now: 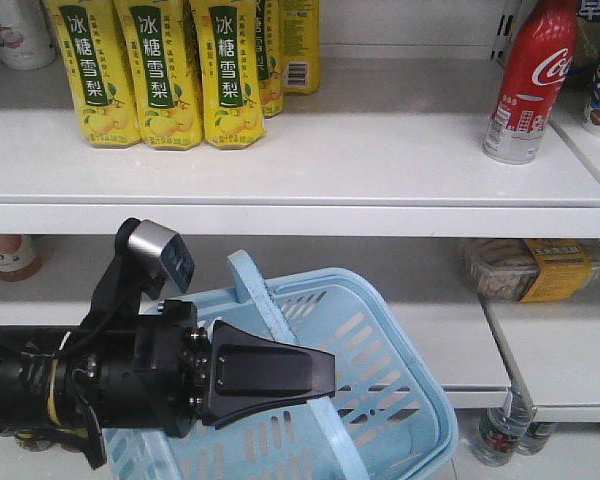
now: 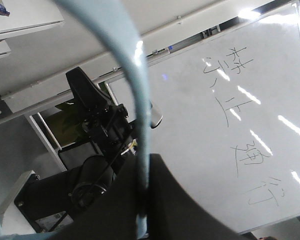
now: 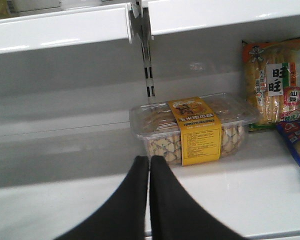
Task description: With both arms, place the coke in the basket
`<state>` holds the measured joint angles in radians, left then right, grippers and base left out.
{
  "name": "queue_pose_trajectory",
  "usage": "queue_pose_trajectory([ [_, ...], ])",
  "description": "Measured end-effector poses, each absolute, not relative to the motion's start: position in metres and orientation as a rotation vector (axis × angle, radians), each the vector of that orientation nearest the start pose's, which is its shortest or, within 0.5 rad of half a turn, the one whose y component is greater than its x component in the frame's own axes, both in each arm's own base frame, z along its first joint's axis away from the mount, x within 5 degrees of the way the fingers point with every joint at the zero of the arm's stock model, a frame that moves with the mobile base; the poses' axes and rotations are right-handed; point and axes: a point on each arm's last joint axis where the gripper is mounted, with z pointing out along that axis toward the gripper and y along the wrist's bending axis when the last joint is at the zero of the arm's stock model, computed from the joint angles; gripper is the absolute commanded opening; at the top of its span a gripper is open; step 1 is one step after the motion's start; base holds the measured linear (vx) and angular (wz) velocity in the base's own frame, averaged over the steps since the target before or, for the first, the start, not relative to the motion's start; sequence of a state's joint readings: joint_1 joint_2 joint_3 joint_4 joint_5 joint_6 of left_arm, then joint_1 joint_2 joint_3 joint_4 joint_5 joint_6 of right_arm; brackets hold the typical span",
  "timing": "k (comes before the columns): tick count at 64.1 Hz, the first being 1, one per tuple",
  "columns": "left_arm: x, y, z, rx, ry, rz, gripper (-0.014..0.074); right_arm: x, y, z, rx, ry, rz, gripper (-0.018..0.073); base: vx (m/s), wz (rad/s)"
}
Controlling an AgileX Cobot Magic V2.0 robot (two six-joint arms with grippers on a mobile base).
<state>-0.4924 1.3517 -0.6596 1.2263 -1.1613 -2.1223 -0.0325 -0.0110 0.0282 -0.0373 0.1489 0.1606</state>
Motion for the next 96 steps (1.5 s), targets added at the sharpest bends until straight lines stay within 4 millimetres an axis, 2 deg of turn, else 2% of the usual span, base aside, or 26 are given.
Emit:
queue_pose_trajectory([
  [96, 0.1752, -0.1831, 0.2851, 0.301, 2.000, -2.046, -0.0006, 0.0565, -0.0023, 0.1907, 0.133, 1.645, 0.065, -0.0005, 0.01, 0.00],
])
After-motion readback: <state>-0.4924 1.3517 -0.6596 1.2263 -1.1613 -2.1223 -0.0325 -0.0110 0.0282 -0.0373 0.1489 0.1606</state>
